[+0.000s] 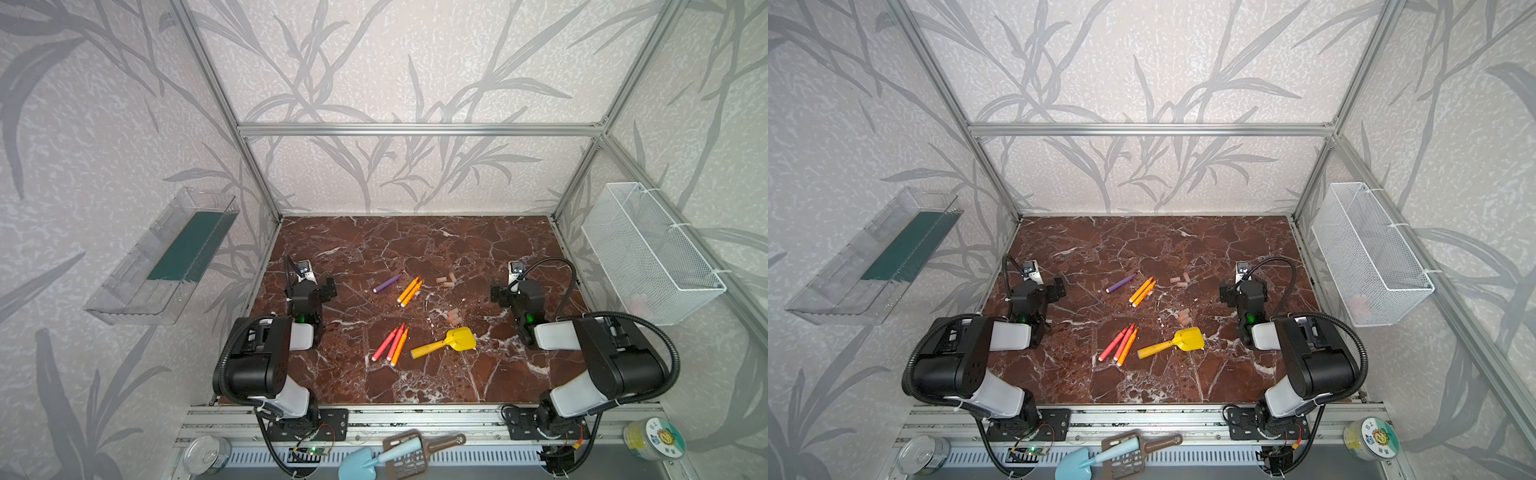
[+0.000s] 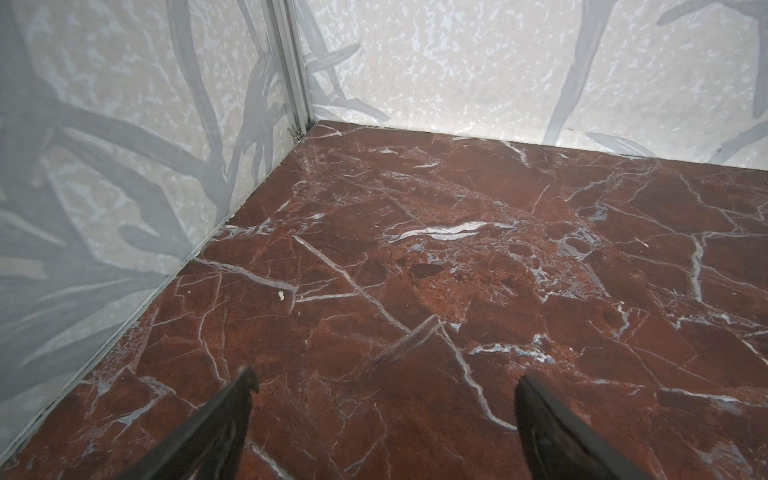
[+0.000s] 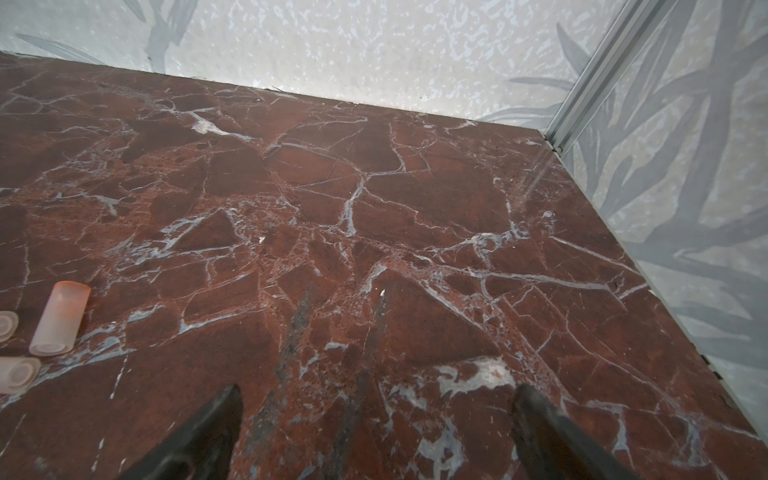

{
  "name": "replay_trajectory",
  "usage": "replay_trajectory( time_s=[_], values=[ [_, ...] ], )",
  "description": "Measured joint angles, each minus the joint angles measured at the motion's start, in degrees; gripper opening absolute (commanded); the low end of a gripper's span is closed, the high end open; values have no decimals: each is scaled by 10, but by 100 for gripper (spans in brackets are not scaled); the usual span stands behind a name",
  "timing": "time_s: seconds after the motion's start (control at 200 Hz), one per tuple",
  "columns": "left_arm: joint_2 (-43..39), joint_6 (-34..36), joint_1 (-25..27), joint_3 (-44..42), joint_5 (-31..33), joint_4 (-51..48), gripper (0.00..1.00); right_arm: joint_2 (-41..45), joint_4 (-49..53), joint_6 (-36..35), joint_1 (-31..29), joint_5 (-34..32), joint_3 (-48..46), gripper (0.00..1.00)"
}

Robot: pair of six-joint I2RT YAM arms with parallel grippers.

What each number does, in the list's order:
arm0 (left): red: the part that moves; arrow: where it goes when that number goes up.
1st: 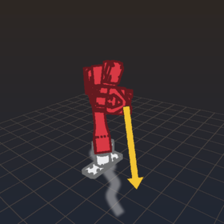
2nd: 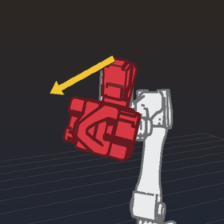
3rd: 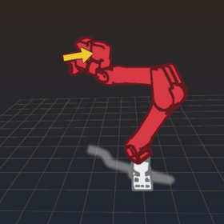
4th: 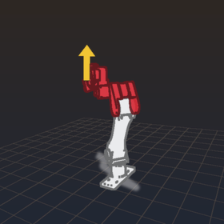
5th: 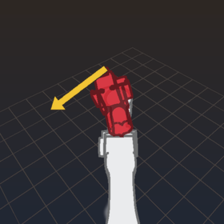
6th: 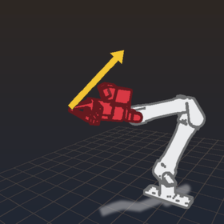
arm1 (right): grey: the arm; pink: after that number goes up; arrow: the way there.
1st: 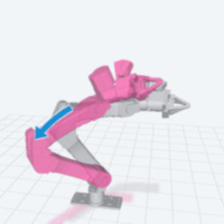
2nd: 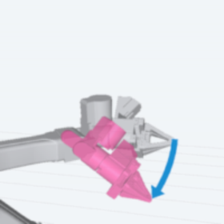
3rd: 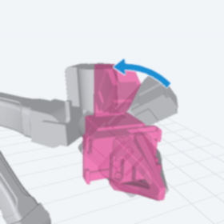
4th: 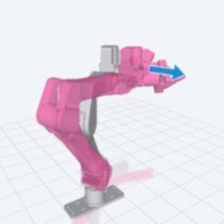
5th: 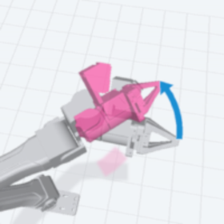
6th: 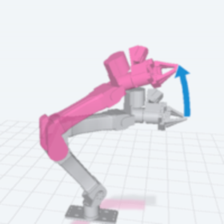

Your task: Insert the pens into the pen caps

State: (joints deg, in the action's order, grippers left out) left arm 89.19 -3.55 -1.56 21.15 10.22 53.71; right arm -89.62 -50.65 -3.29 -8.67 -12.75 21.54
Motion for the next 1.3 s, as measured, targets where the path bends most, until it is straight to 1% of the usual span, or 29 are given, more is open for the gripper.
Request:
replay_trajectory(
  time_s=[0.44,0.5,0.58,0.615,0.675,0.725,0.785,0.845,0.875,0.94,1.015,1.079,1.139,1.209,1.299],
  values=[
    [-1,0,1,0,5,-1,99,7,-6,-5,-3,4,-6,99],
    [-17,0,3,2,14,-28,99,26,-14,-7,-6,-4,-21,99],
    [-71,-1,11,22,31,-115,99,72,4,-2,-11,-27,-34,99],
    [-99,-7,15,35,40,-147,99,98,30,6,-12,-38,-31,99],
    [-157,-28,20,59,50,-195,99,148,104,28,-14,-63,-11,99],
    [-208,-55,23,72,51,-221,99,181,191,64,-14,-93,29,99],
    [-260,-87,23,79,48,-243,99,202,281,116,-14,-130,82,99],
    [-308,-121,23,84,35,-283,99,214,382,179,-14,-168,142,99],
    [-329,-132,23,89,19,-313,99,219,430,206,-14,-183,167,99],
    [-360,-152,23,108,-14,-371,99,230,501,252,-14,-194,196,99],
    [-390,-193,24,140,-31,-455,99,252,554,276,-14,-172,194,99],
    [-421,-264,24,171,-15,-545,99,283,582,286,-14,-132,174,99],
    [-448,-317,13,189,-12,-609,99,330,605,288,-14,-88,151,99],
    [-466,-346,0,196,-34,-640,99,393,632,290,-14,-37,141,99],
    [-461,-373,-4,222,-49,-692,99,469,656,313,-15,-8,142,99]
  ],
)
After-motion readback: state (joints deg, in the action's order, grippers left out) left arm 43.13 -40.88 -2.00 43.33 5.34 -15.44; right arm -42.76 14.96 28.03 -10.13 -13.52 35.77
